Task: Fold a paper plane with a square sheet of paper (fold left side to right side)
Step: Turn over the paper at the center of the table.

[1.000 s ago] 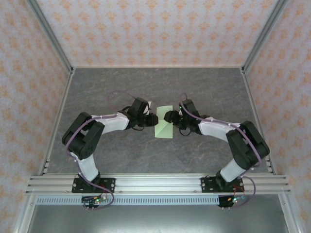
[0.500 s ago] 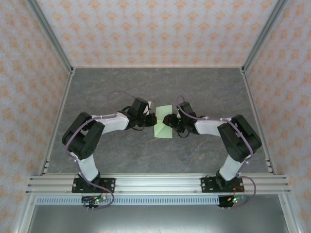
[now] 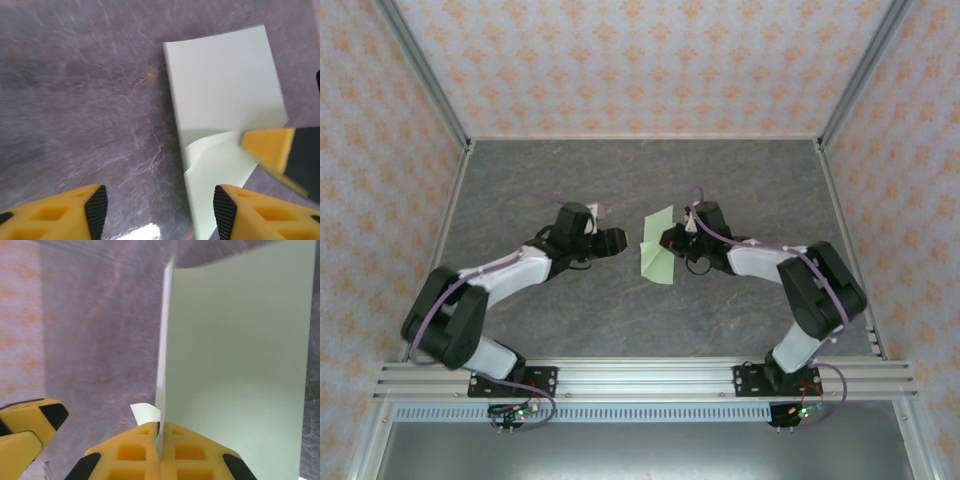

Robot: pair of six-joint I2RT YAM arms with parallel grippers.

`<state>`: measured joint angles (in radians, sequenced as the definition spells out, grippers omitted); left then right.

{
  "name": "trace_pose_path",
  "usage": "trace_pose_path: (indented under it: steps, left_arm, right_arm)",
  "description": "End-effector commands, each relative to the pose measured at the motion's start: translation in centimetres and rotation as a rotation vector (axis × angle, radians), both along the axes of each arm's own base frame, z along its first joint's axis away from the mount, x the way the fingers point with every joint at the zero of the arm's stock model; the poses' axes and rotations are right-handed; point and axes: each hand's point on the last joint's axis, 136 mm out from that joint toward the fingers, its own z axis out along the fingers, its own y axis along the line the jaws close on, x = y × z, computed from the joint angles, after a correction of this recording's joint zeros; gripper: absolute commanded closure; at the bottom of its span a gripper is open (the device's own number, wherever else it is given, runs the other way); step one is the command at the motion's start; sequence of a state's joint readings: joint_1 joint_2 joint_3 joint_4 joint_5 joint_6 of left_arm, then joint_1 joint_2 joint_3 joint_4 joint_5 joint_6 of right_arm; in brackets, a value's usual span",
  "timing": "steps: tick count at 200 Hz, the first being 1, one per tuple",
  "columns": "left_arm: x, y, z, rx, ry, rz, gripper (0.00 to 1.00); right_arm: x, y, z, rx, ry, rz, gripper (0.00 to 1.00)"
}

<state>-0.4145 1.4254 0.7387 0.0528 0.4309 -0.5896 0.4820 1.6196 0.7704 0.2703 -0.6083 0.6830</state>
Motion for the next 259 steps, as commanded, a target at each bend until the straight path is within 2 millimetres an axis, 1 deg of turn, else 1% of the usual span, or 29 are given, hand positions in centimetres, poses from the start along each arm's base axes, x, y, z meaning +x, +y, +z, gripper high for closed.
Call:
trace_pose_path:
  steps: [1,20,31,43,69,99,114,133,182,223,259]
  left_arm:
    - [-0.9,1.2,4.0,-0.079,-0.092,0.064,0.22]
    - [-2.2,2.3,7.3,-0.151,-0.156,0.101,0.07]
    - [-3.0,2.6,9.2,-0.198,-0.193,0.106,0.01]
    - [-3.9,2.6,11.1,-0.256,-0.236,0.099,0.00]
    - [-5.5,2.6,14.7,-0.378,-0.322,0.083,0.00]
    - [-7.0,2.2,18.5,-0.480,-0.413,0.020,0.00]
    - [-7.6,1.9,19.8,-0.515,-0.446,-0.012,0.00]
    - [-8.0,1.6,20.7,-0.546,-0.462,-0.039,0.00]
    - [-8.3,1.1,22.0,-0.599,-0.484,-0.070,0.00]
    - [-8.5,0.9,22.7,-0.636,-0.492,-0.088,0.00]
    - [-8.4,0.3,22.2,-0.635,-0.472,-0.101,0.00]
  right_arm:
    - [0.7,-0.9,6.4,0.107,-0.192,0.018,0.97]
    - [0.4,-1.7,10.5,0.151,-0.286,0.014,0.96]
    - [0.1,-2.0,12.9,0.176,-0.341,0.008,0.96]
    - [0.0,-1.9,15.3,0.212,-0.390,0.009,0.96]
    - [-0.1,-0.9,19.8,0.334,-0.462,0.049,0.96]
    - [-0.4,0.2,23.3,0.438,-0.504,0.115,0.96]
    - [-0.7,0.6,24.2,0.459,-0.513,0.144,0.96]
    - [-0.9,1.1,24.9,0.471,-0.517,0.163,0.96]
    - [-1.9,2.9,26.1,0.528,-0.511,0.217,0.96]
    - [-3.0,4.2,27.2,0.587,-0.506,0.247,0.96]
    - [-3.5,5.7,27.6,0.633,-0.481,0.274,0.96]
